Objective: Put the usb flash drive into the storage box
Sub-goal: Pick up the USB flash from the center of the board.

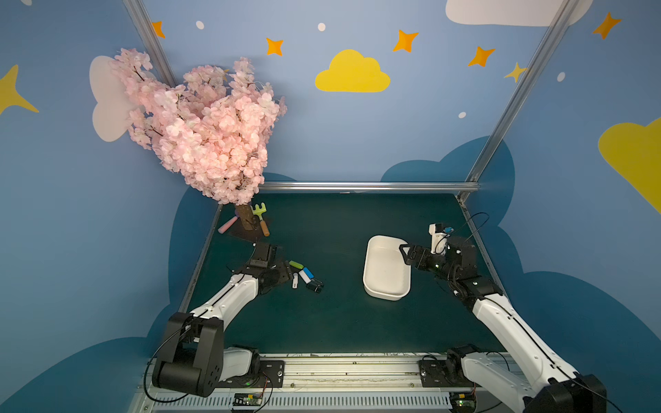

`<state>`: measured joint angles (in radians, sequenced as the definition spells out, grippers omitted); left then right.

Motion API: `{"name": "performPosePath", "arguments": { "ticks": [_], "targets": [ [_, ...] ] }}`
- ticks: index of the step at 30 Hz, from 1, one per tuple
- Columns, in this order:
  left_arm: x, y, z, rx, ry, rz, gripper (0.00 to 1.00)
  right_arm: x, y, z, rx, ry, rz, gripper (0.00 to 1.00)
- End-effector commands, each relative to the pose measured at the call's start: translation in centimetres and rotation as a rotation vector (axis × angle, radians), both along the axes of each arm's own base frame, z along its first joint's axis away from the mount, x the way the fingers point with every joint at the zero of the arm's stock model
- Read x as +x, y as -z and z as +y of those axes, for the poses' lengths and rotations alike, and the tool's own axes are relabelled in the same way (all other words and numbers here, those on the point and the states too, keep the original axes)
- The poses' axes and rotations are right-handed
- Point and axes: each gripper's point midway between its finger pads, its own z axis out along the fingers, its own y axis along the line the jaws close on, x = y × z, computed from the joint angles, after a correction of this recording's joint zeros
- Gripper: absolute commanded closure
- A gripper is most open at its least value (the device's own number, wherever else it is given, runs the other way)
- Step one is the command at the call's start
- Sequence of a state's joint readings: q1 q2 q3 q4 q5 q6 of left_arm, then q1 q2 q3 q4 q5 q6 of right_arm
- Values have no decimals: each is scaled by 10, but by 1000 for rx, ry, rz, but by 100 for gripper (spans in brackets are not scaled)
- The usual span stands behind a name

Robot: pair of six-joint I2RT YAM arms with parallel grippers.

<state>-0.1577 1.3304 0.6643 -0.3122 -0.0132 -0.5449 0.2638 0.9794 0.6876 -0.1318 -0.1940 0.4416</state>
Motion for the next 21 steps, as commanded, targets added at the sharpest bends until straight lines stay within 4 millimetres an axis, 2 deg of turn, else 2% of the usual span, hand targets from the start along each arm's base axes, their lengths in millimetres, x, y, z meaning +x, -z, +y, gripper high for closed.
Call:
{"name": "performPosePath", "arguments": {
  "ticks": [1, 5, 6, 7, 11, 16, 19, 21],
  "targets": [
    [1, 10, -3, -9, 30, 38, 21, 4, -5, -1, 6, 14, -32, 2],
    [9, 14, -3, 24, 71, 88, 29, 6, -7, -3, 6, 36, -41, 2],
    [9, 13, -2, 34, 74, 91, 29, 7, -8, -4, 5, 41, -46, 2],
    [8, 13, 0, 45, 72, 91, 30, 5, 3, -5, -3, 44, -28, 2],
    [6, 12, 9, 93, 62, 82, 30, 5, 5, -5, -3, 44, -24, 3],
    [12, 15, 6, 101, 103, 101, 30, 6, 6, -5, -1, 45, -21, 2],
    [16, 16, -3, 85, 158, 110, 30, 6, 6, -5, -6, 40, -24, 3],
    [17, 16, 1, 120, 160, 131, 30, 6, 7, -12, -32, 76, -20, 2]
  ]
}}
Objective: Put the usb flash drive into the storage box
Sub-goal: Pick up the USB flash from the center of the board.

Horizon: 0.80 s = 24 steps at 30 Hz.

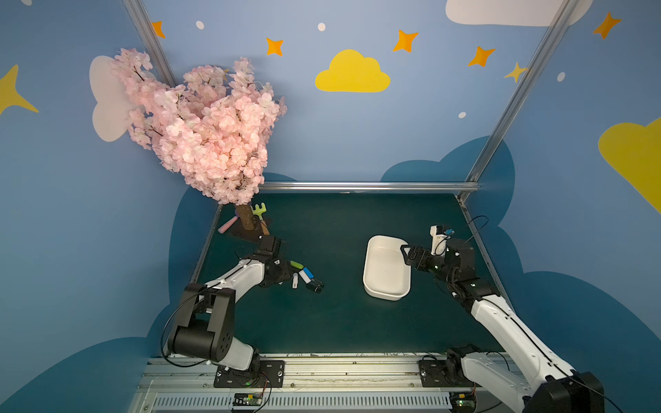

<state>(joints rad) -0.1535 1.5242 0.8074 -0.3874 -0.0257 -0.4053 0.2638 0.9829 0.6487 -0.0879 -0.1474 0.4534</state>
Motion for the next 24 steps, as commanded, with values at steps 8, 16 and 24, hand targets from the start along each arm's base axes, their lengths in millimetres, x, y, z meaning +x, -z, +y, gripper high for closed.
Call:
{"name": "performPosePath", "arguments": {
  "ticks": [8, 16, 24],
  "targets": [
    [-7, 13, 4, 53, 33, 122, 36, 3, -4, -11, -28, 61, -50, 2],
    [-8, 22, 7, 60, 15, 177, 44, 3, -4, -11, -26, 59, -48, 2],
    [-12, 29, 5, 59, 20, 210, 62, 3, -4, -10, -25, 57, -46, 2]
  ]
}}
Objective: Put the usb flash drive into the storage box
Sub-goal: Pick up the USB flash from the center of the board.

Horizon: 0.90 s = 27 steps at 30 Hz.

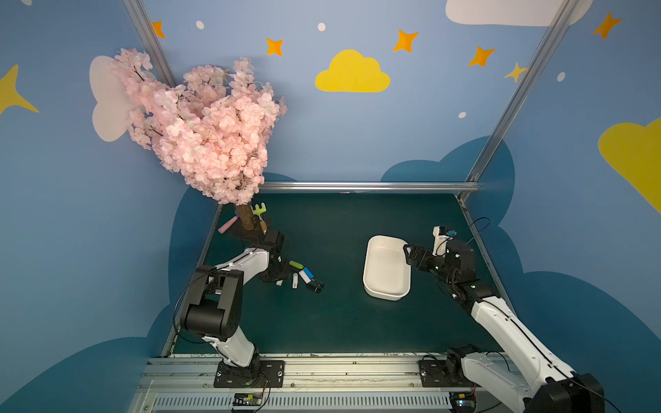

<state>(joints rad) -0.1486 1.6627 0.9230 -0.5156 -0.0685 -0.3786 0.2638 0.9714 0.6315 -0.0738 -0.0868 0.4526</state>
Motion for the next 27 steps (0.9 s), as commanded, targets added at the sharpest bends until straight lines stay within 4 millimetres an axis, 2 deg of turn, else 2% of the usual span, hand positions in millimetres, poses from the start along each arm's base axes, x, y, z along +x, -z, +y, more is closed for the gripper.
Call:
{"name": "performPosePath", "arguments": {
  "ticks": [1, 12, 16, 18, 22, 25, 27],
  "targets": [
    [-13, 13, -4, -10, 9, 75, 63, 1, -6, 0, 1, 4, -30, 2],
    [-21, 18, -6, 94, -3, 147, 88, 0, -6, 0, 3, 1, -30, 2],
    [-19, 7, -7, 88, -20, 125, 96, 0, -7, 1, 9, -4, -32, 2],
    [-15, -7, -14, 63, -15, 87, 97, 0, -7, 1, 7, -1, -31, 2],
    [-8, -47, -35, 5, 17, -10, 97, 2, -4, -1, -2, 9, -26, 2],
    [-5, -82, -58, -66, 54, -93, 97, 3, -1, -3, -13, 22, -16, 2],
    [-2, -107, -87, -151, 96, -164, 97, 3, 0, -5, -16, 32, -9, 2]
  ]
}}
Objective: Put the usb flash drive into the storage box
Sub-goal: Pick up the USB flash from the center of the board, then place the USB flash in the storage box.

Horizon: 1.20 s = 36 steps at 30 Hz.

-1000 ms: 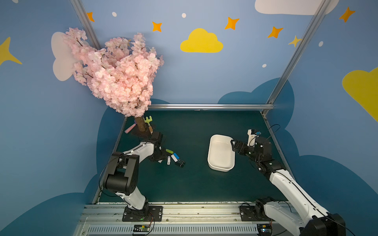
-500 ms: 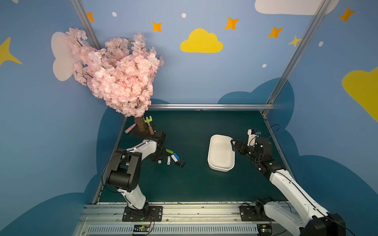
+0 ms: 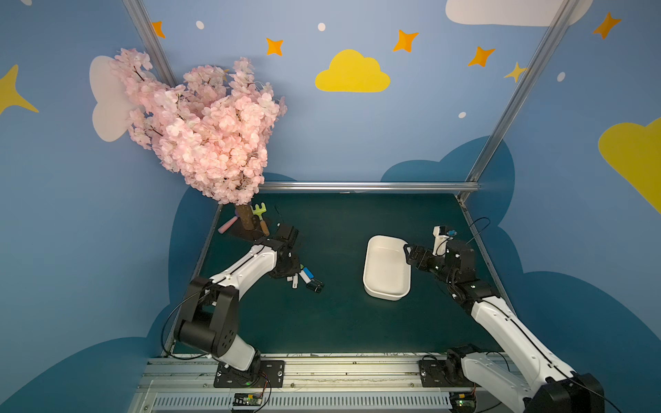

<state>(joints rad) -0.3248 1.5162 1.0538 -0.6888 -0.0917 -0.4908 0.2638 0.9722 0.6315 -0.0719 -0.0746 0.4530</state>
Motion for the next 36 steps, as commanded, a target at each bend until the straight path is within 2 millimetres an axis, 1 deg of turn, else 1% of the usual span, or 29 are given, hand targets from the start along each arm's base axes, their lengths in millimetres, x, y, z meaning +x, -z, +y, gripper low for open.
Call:
{"name": "performPosePath", "arguments": {
  "ticks": [1, 3, 5, 6, 9, 10, 14, 16, 18, 21, 24, 27, 30, 32, 33, 34, 35, 36],
  "targets": [
    [1, -45, -47, -152, 64, -87, 97, 2, 0, -4, -13, 25, -5, 2],
    [1, -66, -84, -211, 125, -138, 97, 1, 3, -12, -20, 72, 14, 3],
    [0, -81, -122, -259, 190, -170, 97, 0, 7, -24, -14, 153, 35, 3],
    [-1, -87, -143, -288, 229, -177, 97, 0, 9, -27, -13, 171, 30, 3],
    [-1, -95, -194, -341, 305, -188, 97, 2, 11, -29, -22, 172, -6, 4],
    [0, -94, -210, -344, 329, -184, 97, 2, 12, -29, -26, 172, -12, 4],
    [5, -83, -255, -300, 393, -169, 97, 1, 13, -32, -45, 182, 3, 3],
    [7, -71, -274, -257, 419, -159, 97, 1, 14, -34, -52, 188, 12, 3],
    [6, -55, -294, -229, 456, -121, 97, 1, 14, -35, -55, 195, 16, 3],
    [5, -31, -315, -190, 486, -76, 97, 0, 11, -36, -53, 197, 9, 3],
    [4, -13, -327, -178, 505, -47, 97, 0, 12, -37, -55, 199, 4, 3],
    [4, 1, -328, -139, 510, -23, 97, 0, 11, -37, -54, 202, 4, 3],
    [4, 10, -326, -121, 505, -11, 97, 0, 10, -38, -58, 202, 1, 3],
    [4, 14, -327, -125, 508, -3, 95, 0, 13, -42, -83, 214, 7, 3],
    [3, 16, -328, -127, 513, -1, 91, 1, 15, -44, -94, 223, 15, 3],
    [2, 16, -329, -129, 517, -1, 86, 1, 16, -45, -101, 228, 22, 2],
    [3, 16, -330, -130, 521, -1, 78, 1, 17, -46, -110, 231, 34, 2],
    [3, 15, -331, -131, 527, -2, 72, 1, 18, -46, -113, 231, 44, 2]
  ]
}}
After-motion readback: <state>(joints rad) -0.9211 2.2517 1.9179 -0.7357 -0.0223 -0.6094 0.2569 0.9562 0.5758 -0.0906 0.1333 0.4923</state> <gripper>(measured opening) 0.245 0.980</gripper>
